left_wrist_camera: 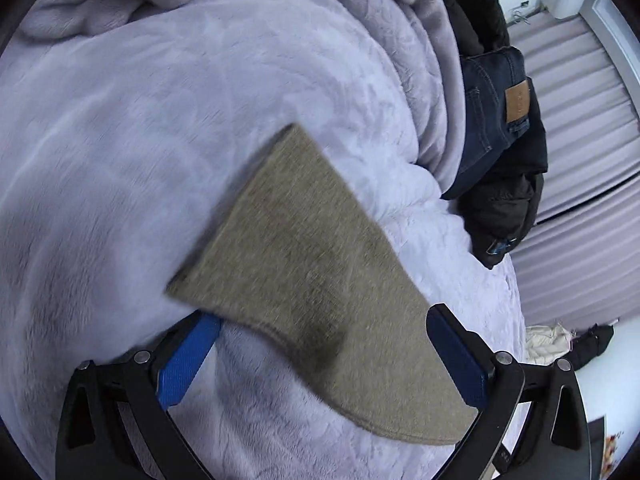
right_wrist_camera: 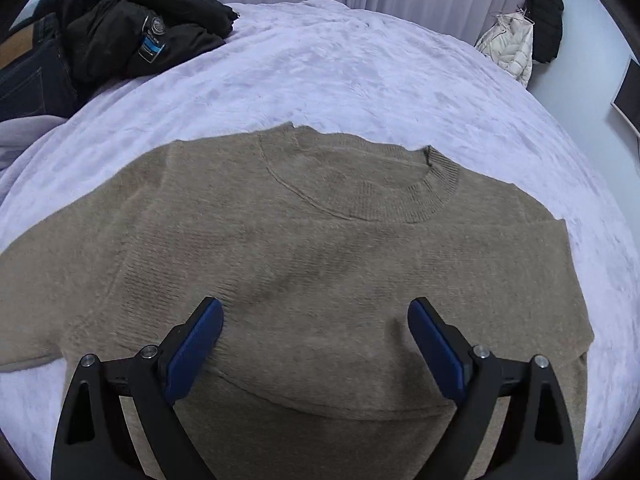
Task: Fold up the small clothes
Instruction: 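Grasp the other sleeve cuff with the left tool and lift it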
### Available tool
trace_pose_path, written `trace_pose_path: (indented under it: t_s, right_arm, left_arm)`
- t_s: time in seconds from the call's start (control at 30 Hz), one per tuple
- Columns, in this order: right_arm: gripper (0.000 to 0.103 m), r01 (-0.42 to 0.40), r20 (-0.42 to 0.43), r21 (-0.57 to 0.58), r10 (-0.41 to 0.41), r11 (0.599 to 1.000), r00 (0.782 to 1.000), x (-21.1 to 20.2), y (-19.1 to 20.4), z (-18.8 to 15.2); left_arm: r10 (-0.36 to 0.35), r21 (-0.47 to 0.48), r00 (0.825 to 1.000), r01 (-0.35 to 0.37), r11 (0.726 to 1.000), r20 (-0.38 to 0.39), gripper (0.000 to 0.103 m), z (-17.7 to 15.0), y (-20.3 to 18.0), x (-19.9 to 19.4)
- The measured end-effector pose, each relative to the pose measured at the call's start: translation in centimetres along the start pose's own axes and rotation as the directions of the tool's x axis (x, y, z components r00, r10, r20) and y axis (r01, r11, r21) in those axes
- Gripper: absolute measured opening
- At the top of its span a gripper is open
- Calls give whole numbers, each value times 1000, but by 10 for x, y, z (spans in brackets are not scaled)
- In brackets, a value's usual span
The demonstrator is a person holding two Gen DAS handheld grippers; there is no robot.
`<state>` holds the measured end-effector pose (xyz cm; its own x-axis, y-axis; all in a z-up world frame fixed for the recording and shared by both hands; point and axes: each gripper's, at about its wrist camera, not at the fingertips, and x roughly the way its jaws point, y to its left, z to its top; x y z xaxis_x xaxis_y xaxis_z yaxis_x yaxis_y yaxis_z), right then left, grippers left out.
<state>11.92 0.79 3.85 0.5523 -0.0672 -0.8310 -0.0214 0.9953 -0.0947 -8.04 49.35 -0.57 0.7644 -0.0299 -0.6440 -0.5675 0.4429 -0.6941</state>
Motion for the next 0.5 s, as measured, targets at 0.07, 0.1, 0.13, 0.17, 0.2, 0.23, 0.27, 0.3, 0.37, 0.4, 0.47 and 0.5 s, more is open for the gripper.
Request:
trace_pose_path:
  t_s: [0.07,0.1,0.13,0.17,0.2,0.23,0.27,0.3,0.37,0.4,0.47,0.5]
  right_arm:
    - [95,6,-11,-6,-6,1000,1000,6,19,5]
    - [95,10,-21,-18,-10,1000,1000,10,31,6]
    - [95,16,-33,-36,-17,999,999,14,46,6]
    - [95,25,-39,-60,-28,998,999,15,62,5]
    - [95,23,-36,-90,-26,996,999,16,80,4]
    - [95,18,-31,-127,-23,992,999,13,100,0]
    - [95,15,-22,-169,-19,985,1000,9,121,-5]
    - [95,16,-7,-212,-18,977,1000,4,142,-10]
    - [95,37,42,-297,-26,954,999,-8,181,-23]
    - [95,38,61,-331,-19,943,998,-13,196,-28]
    - [95,6,71,-381,22,925,997,-22,222,-36]
    - [95,-45,52,-387,71,921,996,-26,229,-38]
  left_arm:
    - [-22,38,1000,21,999,9,103,6,-5,0]
    - [-24,50,999,23,998,24,103,6,-5,-6]
    - [-33,58,998,30,998,46,101,6,-5,-9]
    - [-36,62,997,32,998,64,92,6,-4,-12]
    - [-27,67,996,22,998,82,86,6,-2,-13]
    - [-24,66,996,19,998,85,70,6,0,-15]
    - [-24,64,996,19,998,82,55,6,3,-15]
    - [-27,64,997,23,998,73,46,6,7,-14]
    - [-34,68,998,31,997,48,23,7,11,-10]
    - [-31,75,998,27,997,50,23,7,10,-9]
    - [-17,95,998,10,995,67,19,6,5,-10]
    - [-17,111,997,8,994,79,12,5,1,-13]
